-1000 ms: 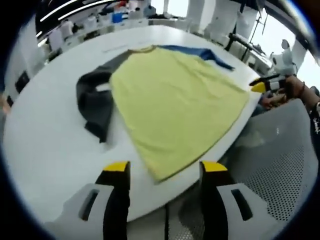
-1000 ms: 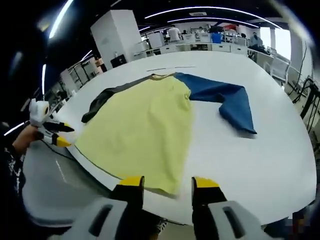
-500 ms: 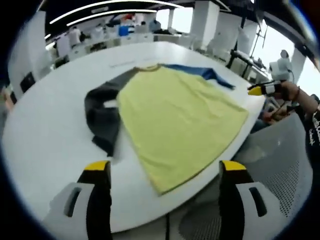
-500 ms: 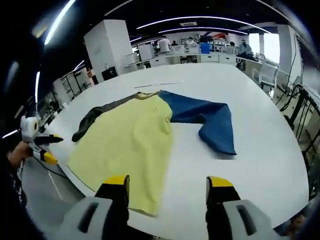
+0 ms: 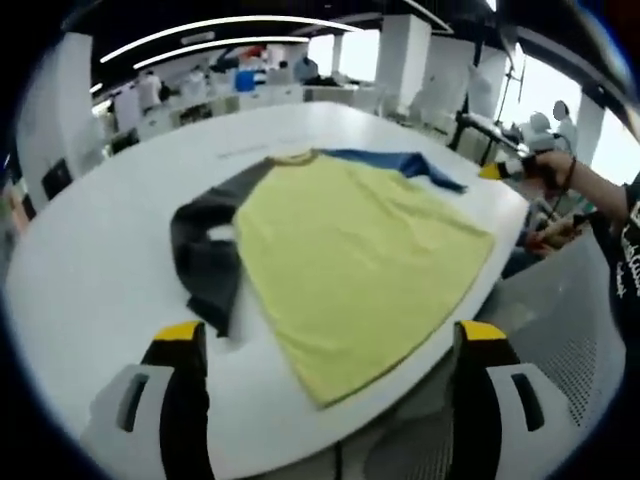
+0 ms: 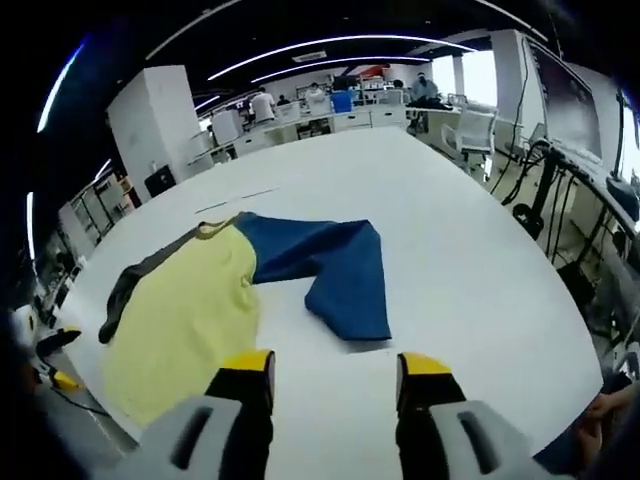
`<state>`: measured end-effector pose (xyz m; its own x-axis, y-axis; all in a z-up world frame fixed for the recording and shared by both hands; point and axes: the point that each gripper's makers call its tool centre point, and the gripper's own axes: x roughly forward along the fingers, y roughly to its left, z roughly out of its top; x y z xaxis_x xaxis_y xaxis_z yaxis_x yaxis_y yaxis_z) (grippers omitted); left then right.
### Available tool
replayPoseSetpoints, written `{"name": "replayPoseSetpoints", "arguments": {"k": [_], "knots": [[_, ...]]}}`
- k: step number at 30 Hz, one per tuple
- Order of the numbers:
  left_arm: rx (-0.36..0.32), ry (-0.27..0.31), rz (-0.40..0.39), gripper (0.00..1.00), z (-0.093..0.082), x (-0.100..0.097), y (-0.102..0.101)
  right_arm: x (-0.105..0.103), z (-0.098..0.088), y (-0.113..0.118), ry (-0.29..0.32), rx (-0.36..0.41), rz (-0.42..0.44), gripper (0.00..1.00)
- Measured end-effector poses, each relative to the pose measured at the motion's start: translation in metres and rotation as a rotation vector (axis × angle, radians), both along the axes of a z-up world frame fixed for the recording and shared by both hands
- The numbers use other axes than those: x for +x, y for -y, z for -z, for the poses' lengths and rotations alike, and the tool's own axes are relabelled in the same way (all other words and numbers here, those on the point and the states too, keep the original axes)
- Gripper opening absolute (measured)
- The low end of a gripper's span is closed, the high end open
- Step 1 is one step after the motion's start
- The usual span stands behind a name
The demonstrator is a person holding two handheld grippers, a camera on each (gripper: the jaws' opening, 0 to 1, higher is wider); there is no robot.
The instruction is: Fold the garment on the visible template until the final outline fits inside the template.
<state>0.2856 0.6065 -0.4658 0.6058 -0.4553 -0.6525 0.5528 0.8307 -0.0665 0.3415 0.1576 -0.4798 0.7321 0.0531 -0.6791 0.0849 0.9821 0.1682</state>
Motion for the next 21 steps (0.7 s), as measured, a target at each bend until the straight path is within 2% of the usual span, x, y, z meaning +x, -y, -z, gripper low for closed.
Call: {"name": "replayPoseSetpoints", "arguments": {"k": [8,12,21], "knots": [[0.008,0.010,-0.003,0.99,-0.002,0.001,-0.003,0.009,0.012,0.013,-0.035,-0.022,0.091,0.30],[0.008,0.023,-0.002,0.99,-0.004,0.002,-0.002,0.013,0.024,0.015,-0.061,-0.051,0.091,0.26],[0.001,0.035,0.000,0.99,-0.011,0.006,0.000,0.021,0.049,0.013,-0.126,-0.046,0.098,0.18]]}}
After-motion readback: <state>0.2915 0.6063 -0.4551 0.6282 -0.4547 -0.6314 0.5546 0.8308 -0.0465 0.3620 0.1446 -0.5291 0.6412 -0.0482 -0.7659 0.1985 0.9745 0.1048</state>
